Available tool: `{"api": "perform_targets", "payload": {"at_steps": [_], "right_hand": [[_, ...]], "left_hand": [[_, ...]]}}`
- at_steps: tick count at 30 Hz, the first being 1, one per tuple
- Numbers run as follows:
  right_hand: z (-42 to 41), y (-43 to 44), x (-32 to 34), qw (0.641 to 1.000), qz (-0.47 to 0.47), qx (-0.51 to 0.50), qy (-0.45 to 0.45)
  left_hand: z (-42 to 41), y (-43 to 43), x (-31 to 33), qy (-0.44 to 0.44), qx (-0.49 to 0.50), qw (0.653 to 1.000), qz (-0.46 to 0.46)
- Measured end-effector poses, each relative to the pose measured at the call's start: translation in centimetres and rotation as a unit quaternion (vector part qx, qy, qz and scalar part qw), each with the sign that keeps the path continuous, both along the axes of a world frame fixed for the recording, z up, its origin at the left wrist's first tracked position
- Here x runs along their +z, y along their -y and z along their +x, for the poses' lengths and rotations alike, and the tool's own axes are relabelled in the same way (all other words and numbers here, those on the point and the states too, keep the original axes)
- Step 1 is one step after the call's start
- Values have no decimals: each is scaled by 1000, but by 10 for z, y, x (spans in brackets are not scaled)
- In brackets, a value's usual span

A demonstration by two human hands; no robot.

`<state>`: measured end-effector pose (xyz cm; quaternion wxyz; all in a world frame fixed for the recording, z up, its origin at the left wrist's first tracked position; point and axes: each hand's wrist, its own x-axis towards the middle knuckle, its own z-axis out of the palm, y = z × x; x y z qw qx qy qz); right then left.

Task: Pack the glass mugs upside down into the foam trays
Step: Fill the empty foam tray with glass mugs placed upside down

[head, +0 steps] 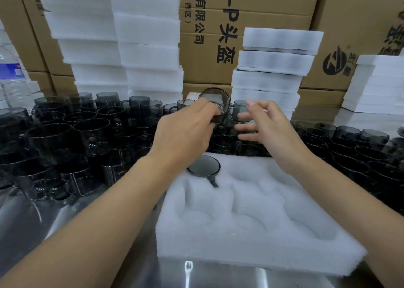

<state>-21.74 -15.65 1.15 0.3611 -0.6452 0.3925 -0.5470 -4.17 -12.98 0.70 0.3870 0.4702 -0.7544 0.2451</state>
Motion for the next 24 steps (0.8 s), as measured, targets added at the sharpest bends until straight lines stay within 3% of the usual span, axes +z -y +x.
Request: {"api": "perform_targets", "payload": {"at_steps": [13,16,19,24], "right_hand": [[1,0,1,997,33,14,65],[2,-1,3,995,34,-2,90],[2,-1,4,994,43,-5,102],[0,1,5,990,70,-1,122]], "left_hand": [[-6,-1,-4,41,-76,996,-32],[-6,2,-7,-27,-99,994,-35],[-5,6,-11,-132,-144,981,17],[-2,10,-13,-195,-151,966,84]]}}
